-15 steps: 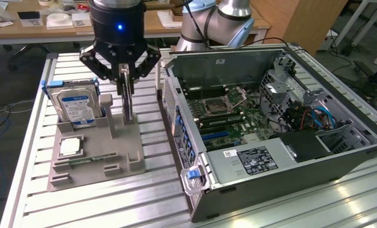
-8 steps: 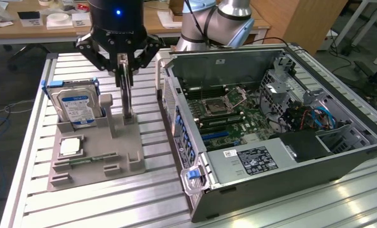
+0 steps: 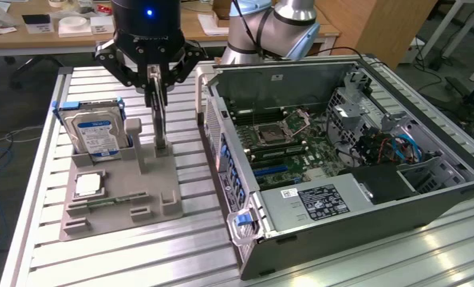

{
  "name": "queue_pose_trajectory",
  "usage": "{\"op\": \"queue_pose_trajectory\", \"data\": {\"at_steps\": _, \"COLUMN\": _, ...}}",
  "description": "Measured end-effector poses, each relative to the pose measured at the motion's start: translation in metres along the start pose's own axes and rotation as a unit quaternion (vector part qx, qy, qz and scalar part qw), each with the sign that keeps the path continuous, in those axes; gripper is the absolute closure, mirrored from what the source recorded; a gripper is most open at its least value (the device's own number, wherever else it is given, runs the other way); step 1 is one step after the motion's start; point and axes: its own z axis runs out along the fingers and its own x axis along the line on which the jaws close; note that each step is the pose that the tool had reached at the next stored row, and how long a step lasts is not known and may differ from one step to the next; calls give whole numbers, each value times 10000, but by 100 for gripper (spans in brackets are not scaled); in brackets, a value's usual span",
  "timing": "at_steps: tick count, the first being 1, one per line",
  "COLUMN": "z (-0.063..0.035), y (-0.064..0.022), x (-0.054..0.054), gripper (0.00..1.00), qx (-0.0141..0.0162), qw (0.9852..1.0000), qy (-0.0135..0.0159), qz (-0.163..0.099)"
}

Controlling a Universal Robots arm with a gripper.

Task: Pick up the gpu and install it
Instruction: 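Pick up the gpu and move the gpu toward the slot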

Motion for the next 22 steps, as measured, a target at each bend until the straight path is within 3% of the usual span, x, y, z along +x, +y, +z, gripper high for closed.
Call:
{"op": "queue_pose_trajectory", "data": {"at_steps": 12, "z": -205, "y": 15, "x": 5, "gripper": 72, "qx": -3, "qw": 10000, "qy": -20, "qz": -57}}
{"op": "queue_pose_trajectory", "data": {"at_steps": 13, "z": -206, "y": 14, "x": -20, "gripper": 72, "qx": -3, "qw": 10000, "qy": -19, "qz": -52}}
{"op": "queue_pose_trajectory", "data": {"at_steps": 15, "z": -204, "y": 11, "x": -177, "gripper": 72, "qx": 4, "qw": 10000, "qy": -22, "qz": -14}}
{"op": "queue_pose_trajectory", "data": {"at_steps": 22, "z": -200, "y": 7, "x": -301, "gripper": 72, "qx": 4, "qw": 10000, "qy": -23, "qz": 1}}
